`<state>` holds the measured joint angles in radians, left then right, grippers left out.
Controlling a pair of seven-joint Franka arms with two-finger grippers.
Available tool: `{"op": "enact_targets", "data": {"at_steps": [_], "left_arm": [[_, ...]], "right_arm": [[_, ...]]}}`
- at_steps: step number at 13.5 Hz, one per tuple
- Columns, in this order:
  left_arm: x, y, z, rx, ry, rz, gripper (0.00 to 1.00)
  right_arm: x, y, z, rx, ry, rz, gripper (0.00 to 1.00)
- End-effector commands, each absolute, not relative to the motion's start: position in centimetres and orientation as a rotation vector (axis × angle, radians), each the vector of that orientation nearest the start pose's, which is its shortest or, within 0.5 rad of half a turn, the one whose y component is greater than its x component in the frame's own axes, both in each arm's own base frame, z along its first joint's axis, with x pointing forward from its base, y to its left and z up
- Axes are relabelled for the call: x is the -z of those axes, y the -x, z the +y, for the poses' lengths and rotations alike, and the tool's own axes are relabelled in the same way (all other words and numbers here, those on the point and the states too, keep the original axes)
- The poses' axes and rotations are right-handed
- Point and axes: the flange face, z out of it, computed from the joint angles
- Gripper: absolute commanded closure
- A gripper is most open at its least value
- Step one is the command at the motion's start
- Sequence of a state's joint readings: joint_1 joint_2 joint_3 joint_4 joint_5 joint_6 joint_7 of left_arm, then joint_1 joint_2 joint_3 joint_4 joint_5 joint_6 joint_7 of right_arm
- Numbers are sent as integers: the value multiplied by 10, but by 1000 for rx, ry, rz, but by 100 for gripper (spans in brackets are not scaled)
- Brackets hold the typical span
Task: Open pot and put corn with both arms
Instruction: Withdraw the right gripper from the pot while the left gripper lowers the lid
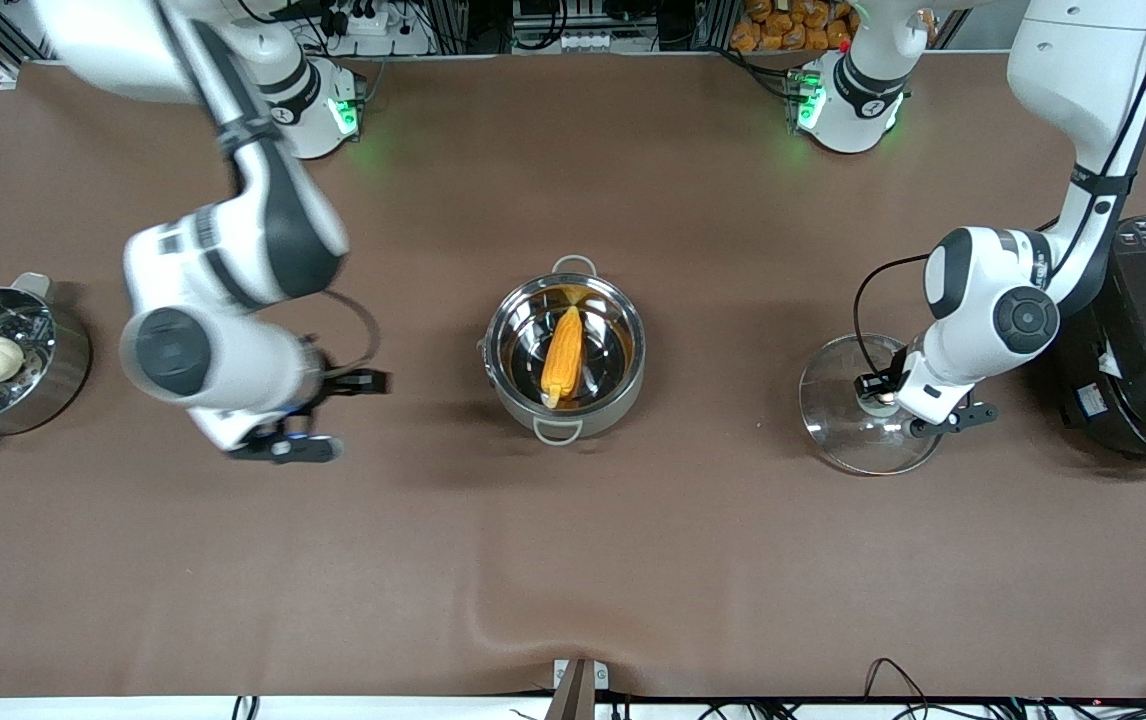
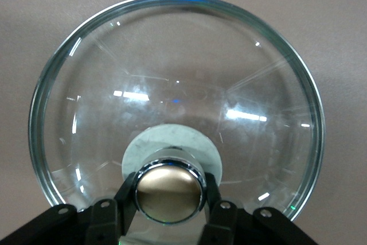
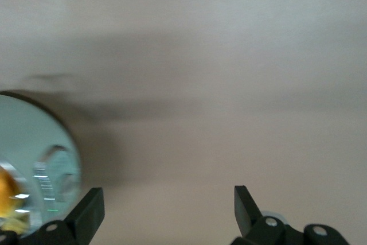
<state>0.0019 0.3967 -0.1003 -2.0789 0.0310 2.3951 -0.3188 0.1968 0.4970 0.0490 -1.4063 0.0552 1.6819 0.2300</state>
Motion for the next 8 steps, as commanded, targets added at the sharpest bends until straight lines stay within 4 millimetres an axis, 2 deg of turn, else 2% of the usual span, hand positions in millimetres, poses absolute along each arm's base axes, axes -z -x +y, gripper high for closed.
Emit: {"op": "enact_targets", "data": {"at_steps": [1, 2, 5, 6, 8], "left_arm": [[-233, -576, -60, -108, 3132, -280, 100], [-230, -576, -62, -115, 3133, -277, 100], [-224, -575, -62, -132, 3132, -277, 100], [-222, -575, -62, -135, 3131, -277, 100], [-222, -576, -62, -135, 3132, -275, 100]], "right_arm": [[-394, -645, 89, -380, 3077, -18, 0], [-385, -643, 65, -386, 3088, 4, 0], [-377, -607, 48, -219, 3172, -25, 0], [-375, -598, 35, -181, 3172, -9, 0], [-390, -587, 18, -149, 3171, -69, 0]]}}
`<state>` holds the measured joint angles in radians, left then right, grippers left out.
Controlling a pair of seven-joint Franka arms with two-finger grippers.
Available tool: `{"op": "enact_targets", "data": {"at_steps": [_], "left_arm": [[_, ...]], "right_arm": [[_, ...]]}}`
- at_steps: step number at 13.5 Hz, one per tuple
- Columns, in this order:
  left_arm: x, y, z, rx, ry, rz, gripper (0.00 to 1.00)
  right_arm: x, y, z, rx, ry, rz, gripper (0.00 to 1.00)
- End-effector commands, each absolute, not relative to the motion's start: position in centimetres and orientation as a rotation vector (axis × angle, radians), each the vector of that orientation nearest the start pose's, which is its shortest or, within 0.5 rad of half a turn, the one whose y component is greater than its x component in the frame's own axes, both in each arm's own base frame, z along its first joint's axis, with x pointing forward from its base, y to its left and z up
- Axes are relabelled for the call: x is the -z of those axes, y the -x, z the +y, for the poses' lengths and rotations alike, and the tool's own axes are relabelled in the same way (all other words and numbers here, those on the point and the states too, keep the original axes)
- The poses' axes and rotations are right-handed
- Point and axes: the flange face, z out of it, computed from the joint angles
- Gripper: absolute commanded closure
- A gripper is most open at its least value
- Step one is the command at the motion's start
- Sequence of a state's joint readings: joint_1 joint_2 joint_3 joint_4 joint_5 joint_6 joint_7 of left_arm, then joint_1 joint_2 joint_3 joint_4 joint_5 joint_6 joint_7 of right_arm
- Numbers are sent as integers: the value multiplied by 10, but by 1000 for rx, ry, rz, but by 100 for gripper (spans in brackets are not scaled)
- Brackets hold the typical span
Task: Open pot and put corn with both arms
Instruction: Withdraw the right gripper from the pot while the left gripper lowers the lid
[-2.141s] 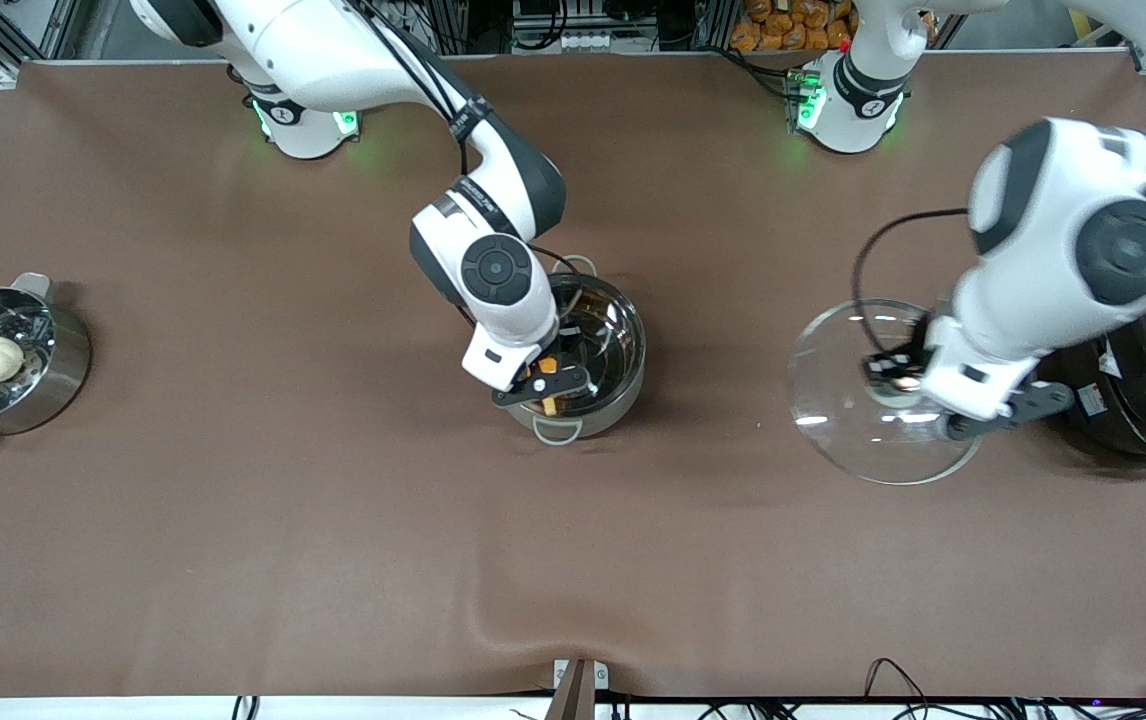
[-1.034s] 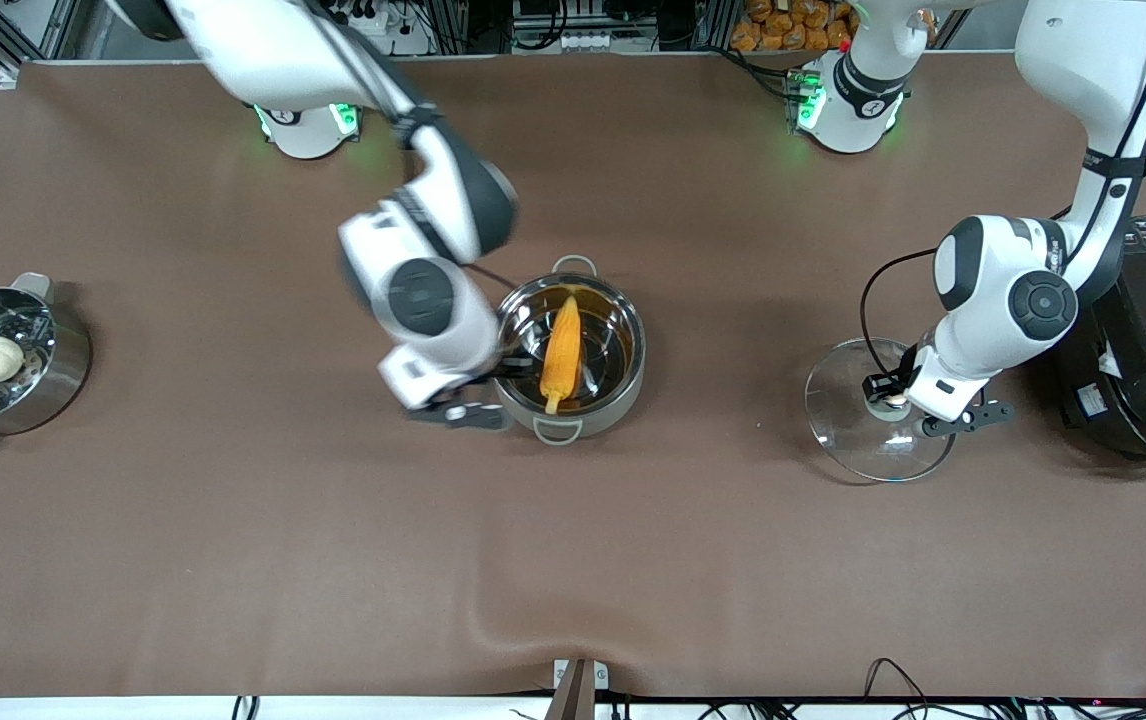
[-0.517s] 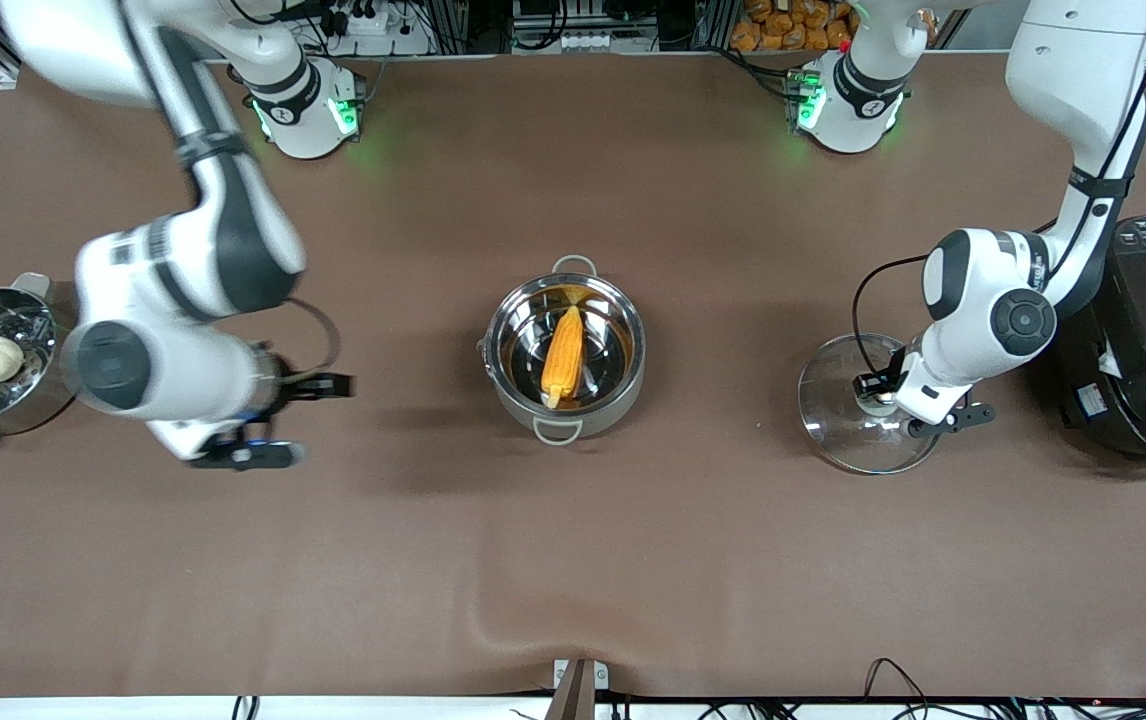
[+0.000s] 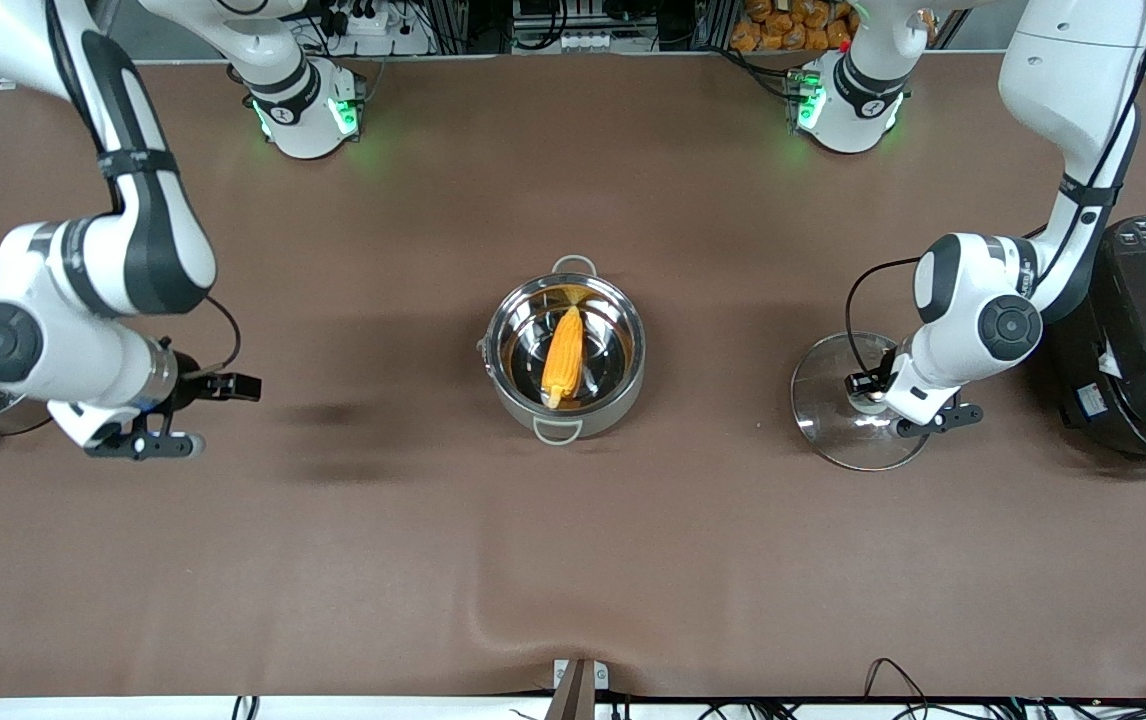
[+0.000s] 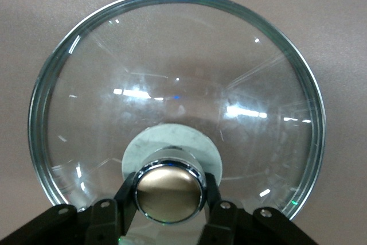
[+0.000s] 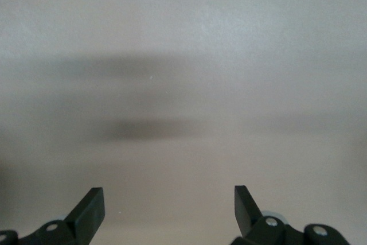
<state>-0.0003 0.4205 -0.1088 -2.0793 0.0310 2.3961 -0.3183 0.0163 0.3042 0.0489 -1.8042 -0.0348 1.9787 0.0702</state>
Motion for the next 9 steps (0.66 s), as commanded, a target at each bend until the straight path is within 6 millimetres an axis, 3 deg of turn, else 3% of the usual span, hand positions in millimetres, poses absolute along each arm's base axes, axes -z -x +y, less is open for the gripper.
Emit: {"op": "enact_targets", "data": {"at_steps": [1, 3, 4, 5, 6, 9], "left_arm": [[-220, -576, -64, -137, 3133, -271, 100], [-216, -576, -63, -147, 3131, -273, 89], [-217, -576, -62, -145, 3131, -275, 70], [-220, -578, -62, -135, 3132, -278, 23], [-232, -581, -61, -105, 3133, -309, 0], [-329, -601, -57, 55, 3138, -381, 0]], "right_arm": [[-402, -583, 7, -131, 3171, -93, 0], [-430, -573, 1, -142, 3163, -175, 0], [-446, -569, 2, -130, 3161, -178, 0], [-463, -565, 3, -118, 3162, -178, 0], [-480, -563, 5, -114, 3164, -183, 0], [-535, -559, 11, -182, 3126, -202, 0]]}}
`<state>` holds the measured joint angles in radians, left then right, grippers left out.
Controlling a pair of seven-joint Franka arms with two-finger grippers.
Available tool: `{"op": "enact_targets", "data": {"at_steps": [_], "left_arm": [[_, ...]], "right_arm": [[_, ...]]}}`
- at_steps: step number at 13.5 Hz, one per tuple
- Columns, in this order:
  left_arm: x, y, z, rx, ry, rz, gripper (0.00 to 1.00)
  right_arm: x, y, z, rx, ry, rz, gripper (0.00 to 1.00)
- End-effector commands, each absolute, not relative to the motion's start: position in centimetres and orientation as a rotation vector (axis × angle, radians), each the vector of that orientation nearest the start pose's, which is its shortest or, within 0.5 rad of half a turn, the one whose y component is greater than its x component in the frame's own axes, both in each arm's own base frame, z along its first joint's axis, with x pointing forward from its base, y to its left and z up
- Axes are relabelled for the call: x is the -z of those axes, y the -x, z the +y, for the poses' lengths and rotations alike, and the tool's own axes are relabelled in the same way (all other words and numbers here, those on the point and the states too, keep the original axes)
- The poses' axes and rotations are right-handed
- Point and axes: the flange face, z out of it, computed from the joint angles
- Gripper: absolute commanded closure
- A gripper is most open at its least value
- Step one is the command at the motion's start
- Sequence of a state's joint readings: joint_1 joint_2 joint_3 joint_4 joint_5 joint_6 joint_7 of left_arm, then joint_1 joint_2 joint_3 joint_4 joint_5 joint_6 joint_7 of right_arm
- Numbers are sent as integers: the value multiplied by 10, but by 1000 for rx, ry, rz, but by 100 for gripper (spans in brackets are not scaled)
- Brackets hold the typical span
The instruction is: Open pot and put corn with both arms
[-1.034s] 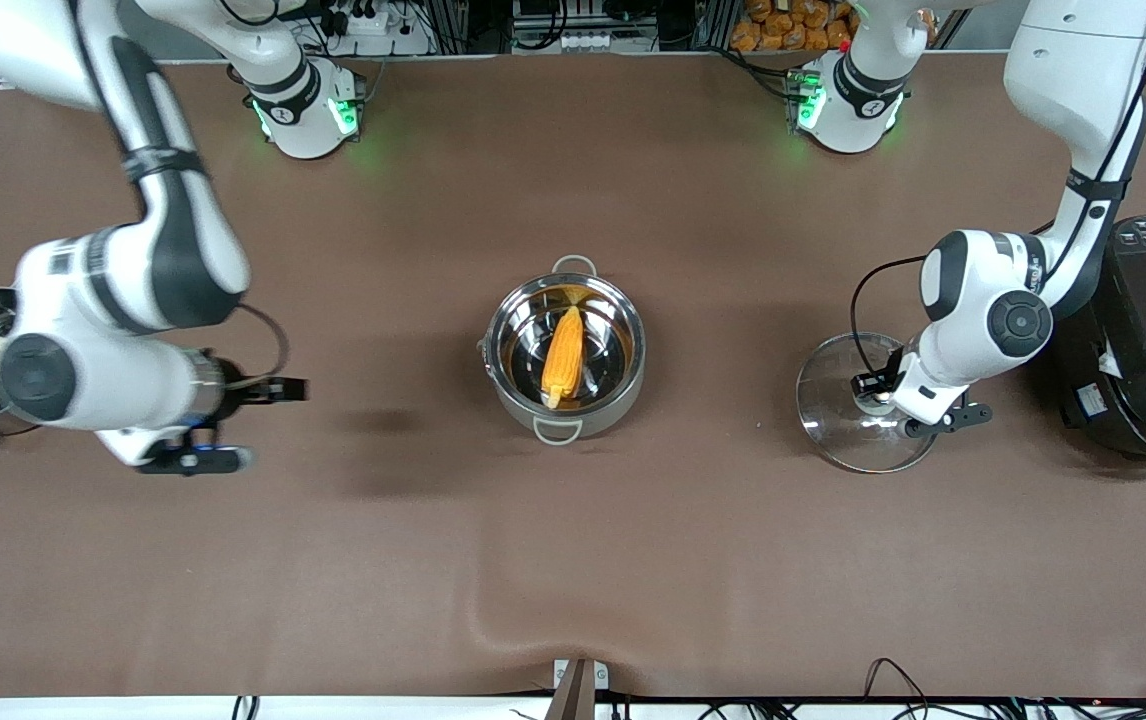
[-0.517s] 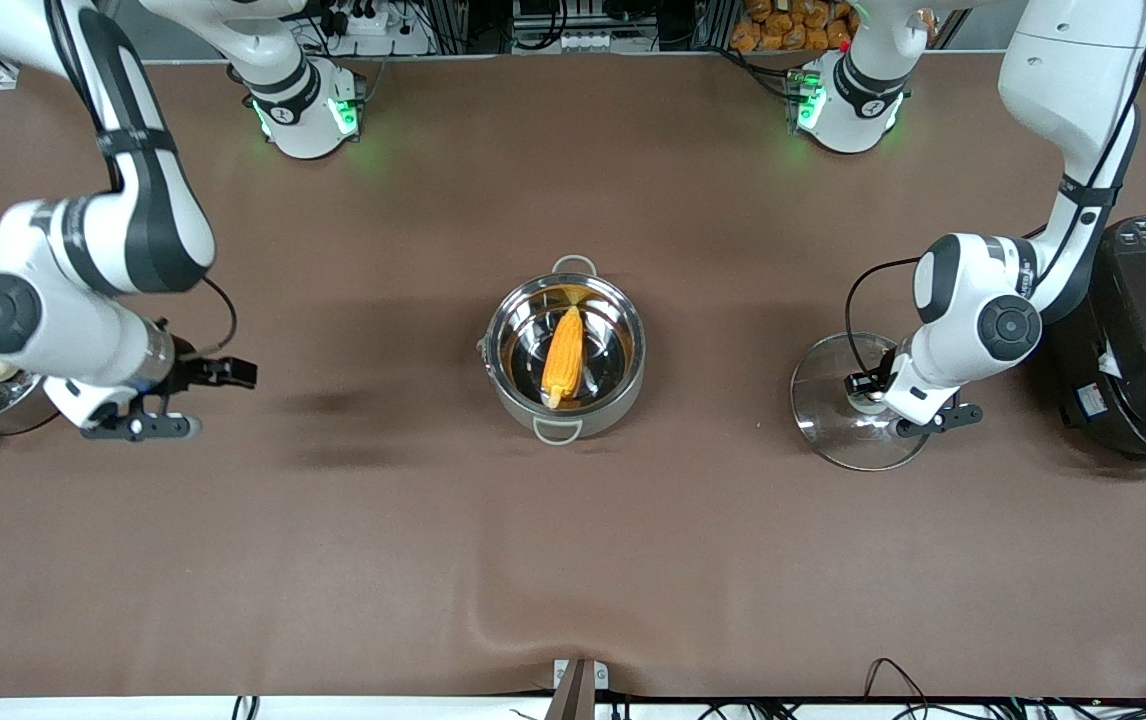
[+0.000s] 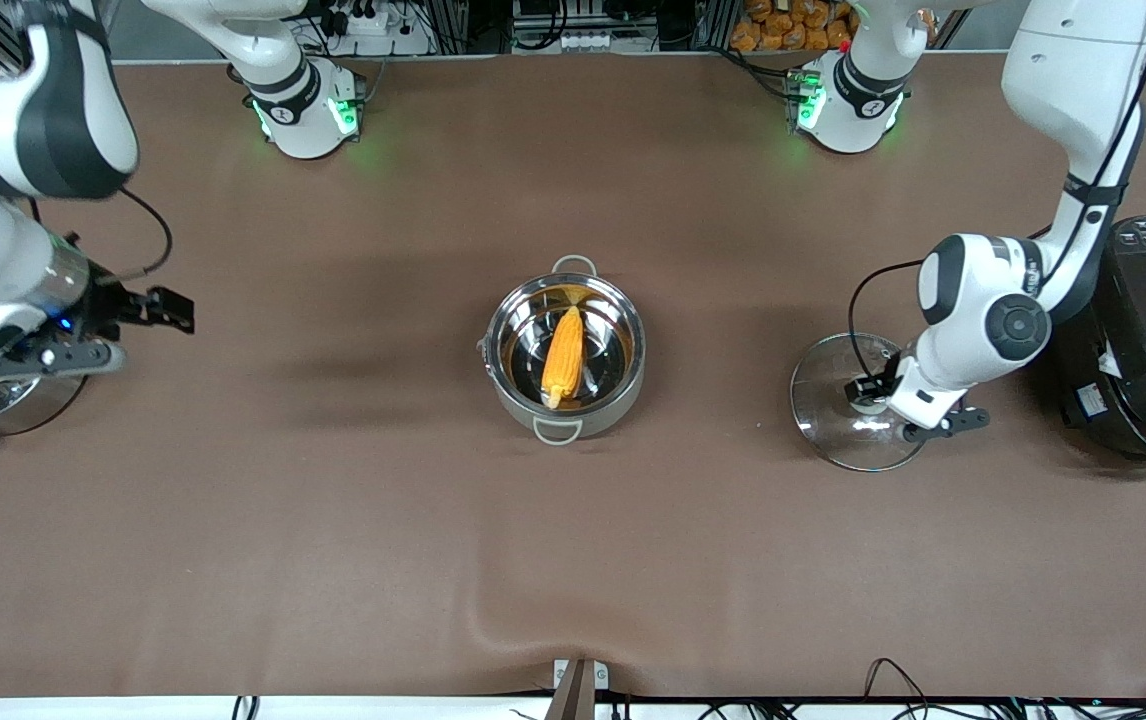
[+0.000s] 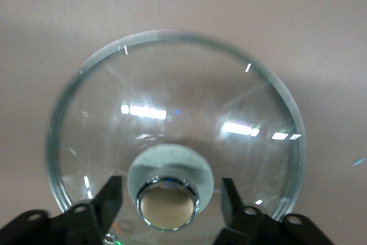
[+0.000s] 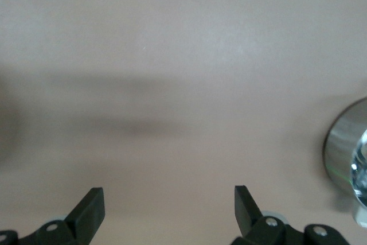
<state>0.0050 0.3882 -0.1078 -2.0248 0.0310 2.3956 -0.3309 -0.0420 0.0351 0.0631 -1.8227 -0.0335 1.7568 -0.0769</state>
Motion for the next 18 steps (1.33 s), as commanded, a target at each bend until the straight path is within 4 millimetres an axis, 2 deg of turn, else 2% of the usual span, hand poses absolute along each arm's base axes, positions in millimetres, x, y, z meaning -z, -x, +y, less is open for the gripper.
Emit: {"op": "enact_targets", "data": {"at_steps": [1, 3, 5, 6, 8, 9, 10, 12, 14, 15, 18], "left_arm": [[-367, -604, -57, 69, 3133, -381, 0], [-452, -610, -58, 76, 3118, -381, 0], [-536, -613, -54, 62, 3099, -450, 0], [-570, -609, -53, 58, 3096, -452, 0], [-616, -597, -55, 101, 3068, -428, 0], [-631, -590, -58, 144, 3045, -388, 0], [-643, -581, -70, 171, 3054, -348, 0], [-674, -555, -75, 172, 3096, -355, 0], [-682, -541, -71, 122, 3098, -366, 0], [-693, -534, -68, 152, 3097, -371, 0], [-697, -531, -69, 163, 3096, -334, 0]], "right_arm": [[-552, -558, 13, -186, 3099, -245, 0], [-578, -557, 8, -168, 3088, -315, 0], [-597, -555, -10, -154, 3087, -309, 0], [-604, -554, -15, -147, 3090, -284, 0], [-611, -554, -28, -127, 3104, -152, 0], [-613, -553, -33, -122, 3105, -104, 0], [-617, -551, -33, -111, 3109, -87, 0], [-624, -547, -38, -95, 3117, -51, 0], [-628, -545, -41, -85, 3126, -44, 0], [-627, -545, -41, -87, 3126, -44, 0], [-629, -543, -36, -90, 3126, -58, 0]]}}
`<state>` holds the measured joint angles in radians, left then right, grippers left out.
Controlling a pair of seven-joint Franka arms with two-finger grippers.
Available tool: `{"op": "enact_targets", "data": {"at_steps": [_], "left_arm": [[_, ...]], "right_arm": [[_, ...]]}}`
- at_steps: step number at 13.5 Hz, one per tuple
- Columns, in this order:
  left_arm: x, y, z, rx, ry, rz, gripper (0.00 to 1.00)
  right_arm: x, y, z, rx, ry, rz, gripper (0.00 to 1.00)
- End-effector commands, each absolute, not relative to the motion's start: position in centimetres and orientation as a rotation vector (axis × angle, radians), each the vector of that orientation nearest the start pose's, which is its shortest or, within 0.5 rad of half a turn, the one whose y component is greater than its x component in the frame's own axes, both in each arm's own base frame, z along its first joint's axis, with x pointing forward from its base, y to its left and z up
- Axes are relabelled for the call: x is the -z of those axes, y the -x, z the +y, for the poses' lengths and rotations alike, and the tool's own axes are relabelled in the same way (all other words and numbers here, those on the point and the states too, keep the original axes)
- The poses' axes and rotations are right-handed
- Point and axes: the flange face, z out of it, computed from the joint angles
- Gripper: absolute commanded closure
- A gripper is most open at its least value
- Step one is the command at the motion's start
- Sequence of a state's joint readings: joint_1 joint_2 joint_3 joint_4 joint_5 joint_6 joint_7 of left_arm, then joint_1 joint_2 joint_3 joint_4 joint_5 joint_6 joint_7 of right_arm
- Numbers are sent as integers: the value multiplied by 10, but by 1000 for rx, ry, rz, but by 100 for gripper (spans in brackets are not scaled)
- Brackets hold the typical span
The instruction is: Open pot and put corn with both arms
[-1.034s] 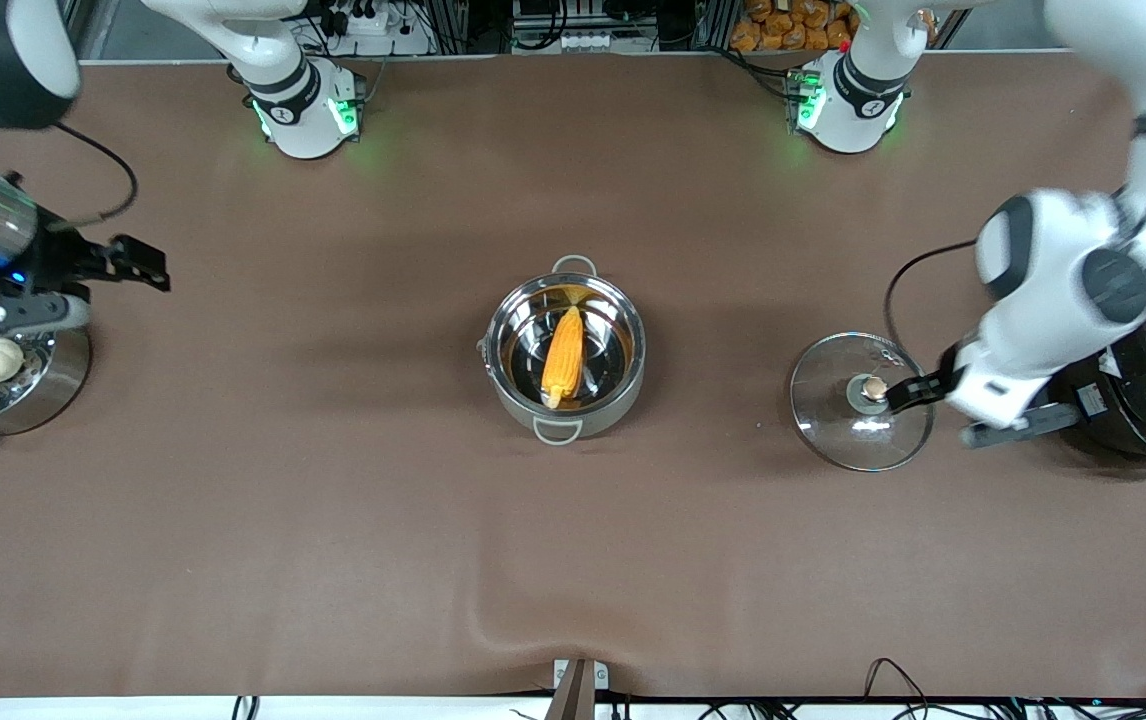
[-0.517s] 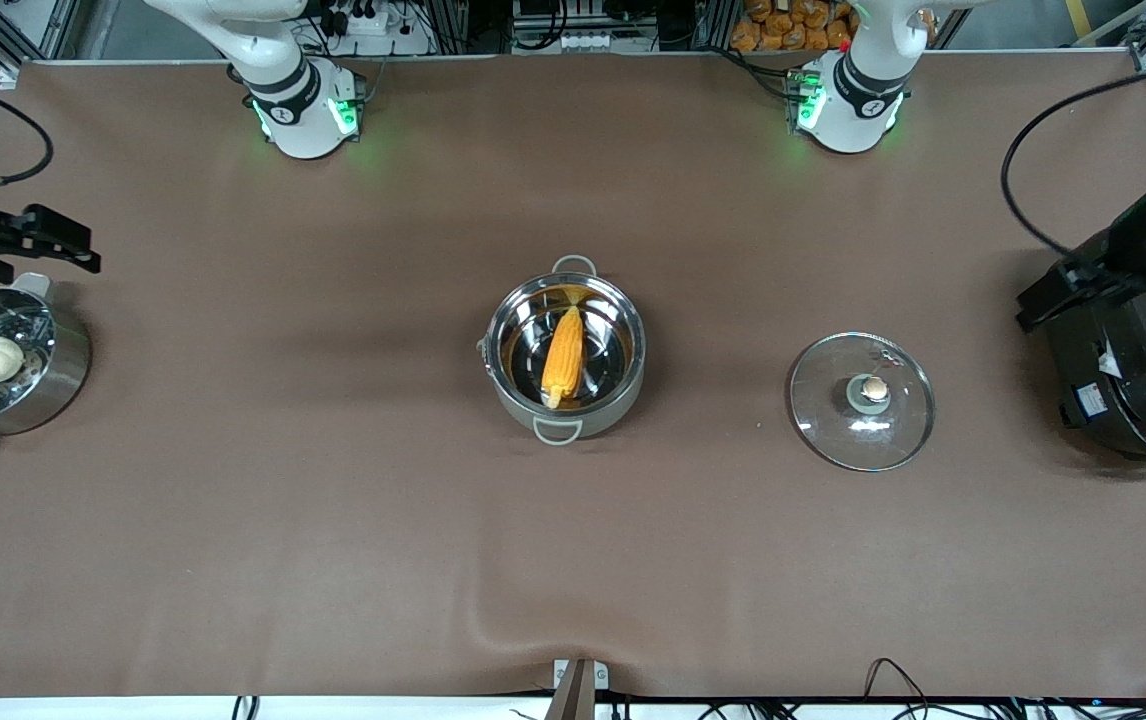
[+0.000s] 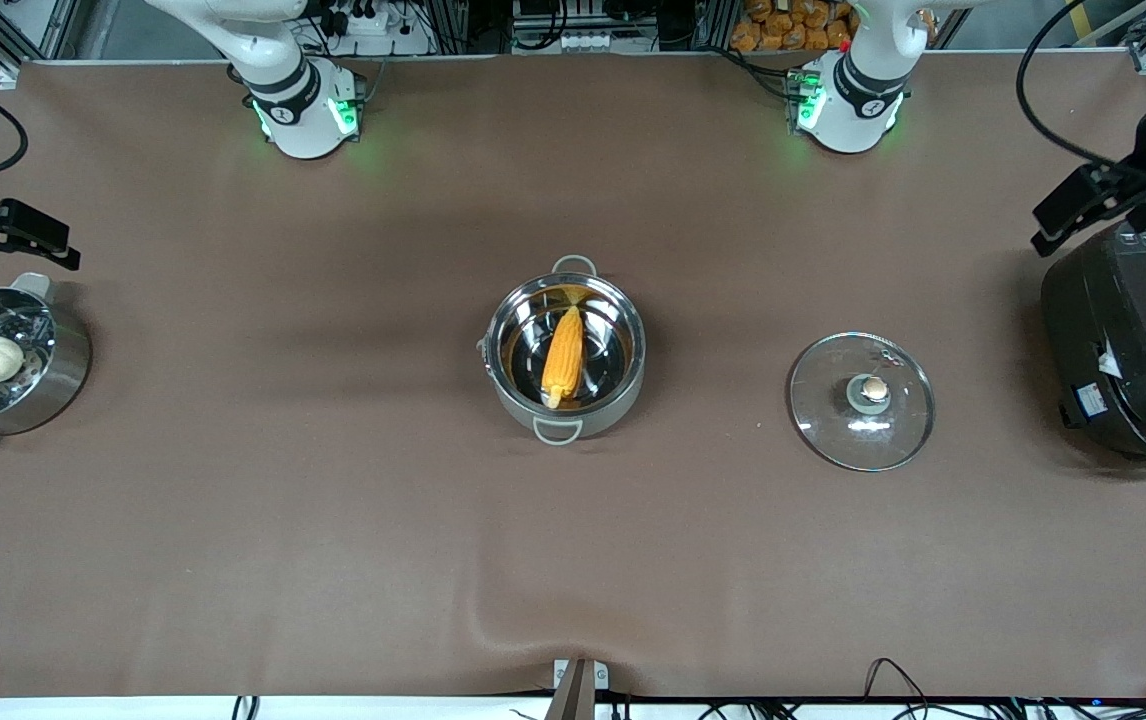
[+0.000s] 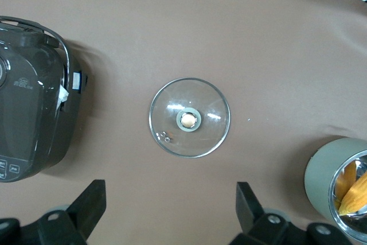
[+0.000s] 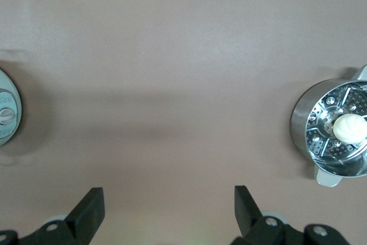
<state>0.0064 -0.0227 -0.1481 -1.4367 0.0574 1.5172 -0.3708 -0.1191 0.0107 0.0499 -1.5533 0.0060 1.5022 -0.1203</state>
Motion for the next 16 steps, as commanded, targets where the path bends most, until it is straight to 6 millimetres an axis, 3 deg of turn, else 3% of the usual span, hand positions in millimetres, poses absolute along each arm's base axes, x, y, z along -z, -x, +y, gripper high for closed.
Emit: {"op": "enact_targets", "data": {"at_steps": [1, 3, 7, 11, 16], "left_arm": [[-699, -528, -73, 169, 3095, -304, 0], [-688, -533, -74, 135, 3099, -245, 0], [-655, -541, -59, 50, 3087, -270, 0], [-643, -540, -66, 34, 3087, -235, 0], [-644, -545, -56, 38, 3098, -76, 0]], "right_arm": [[-629, -543, -32, -94, 3126, -68, 0], [-629, -543, -34, -95, 3127, -63, 0], [-629, -542, -42, -93, 3121, -42, 0], [-628, -542, -44, -100, 3115, -33, 0], [-625, -543, -46, -104, 3115, -28, 0]]}}
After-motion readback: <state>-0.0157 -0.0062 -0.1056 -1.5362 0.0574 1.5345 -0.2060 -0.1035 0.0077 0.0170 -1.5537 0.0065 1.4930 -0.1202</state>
